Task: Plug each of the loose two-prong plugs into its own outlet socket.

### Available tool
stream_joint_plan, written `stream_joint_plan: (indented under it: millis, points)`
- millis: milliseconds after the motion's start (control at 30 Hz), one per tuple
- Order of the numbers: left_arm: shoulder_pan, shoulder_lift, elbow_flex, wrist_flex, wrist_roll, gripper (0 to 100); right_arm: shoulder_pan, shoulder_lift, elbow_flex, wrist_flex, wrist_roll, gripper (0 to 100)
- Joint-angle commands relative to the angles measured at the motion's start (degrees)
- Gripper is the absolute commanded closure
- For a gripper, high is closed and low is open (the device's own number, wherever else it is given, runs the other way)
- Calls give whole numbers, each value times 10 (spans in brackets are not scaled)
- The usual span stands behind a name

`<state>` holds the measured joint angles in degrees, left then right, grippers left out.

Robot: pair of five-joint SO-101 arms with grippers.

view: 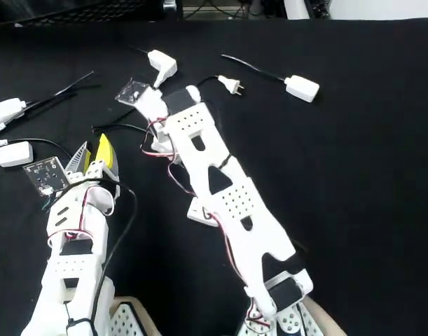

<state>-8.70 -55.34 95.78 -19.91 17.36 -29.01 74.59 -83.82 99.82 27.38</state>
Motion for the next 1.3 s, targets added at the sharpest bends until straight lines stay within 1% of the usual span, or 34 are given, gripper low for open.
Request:
stream_joint_plan:
  millis: [0, 67, 200, 433, 600, 800, 933, 1033, 1133, 1267]
  points:
    - [-3, -6, 10, -3, 0, 855, 23, -19, -36, 13, -19, 986]
    - [-3, -6, 10, -4, 0, 855, 33, -44, -30, 14, -41, 986]
    - [4, -6, 10, -4, 4, 855, 39, -117, 25, 15, -46, 986]
    - [23, -6, 10, -4, 3, 855, 21, -327, 267, 11, -60, 986]
    - [26, -6, 0, -4, 4, 855, 20, -443, 401, 5, -73, 986]
    - [88, -6, 4, -4, 3, 855, -14, -571, 485, 6, -73, 986]
    - [93, -6, 4, -4, 4, 855, -39, -657, 556, 0, -74, 986]
    - [95, -6, 4, -4, 4, 855, -44, -717, 624, -22, -91, 986]
    - [101, -6, 1, -4, 4, 855, -52, -780, 684, -30, -91, 986]
    - [138, -6, 2, -4, 4, 855, -81, -873, 769, -54, -92, 986]
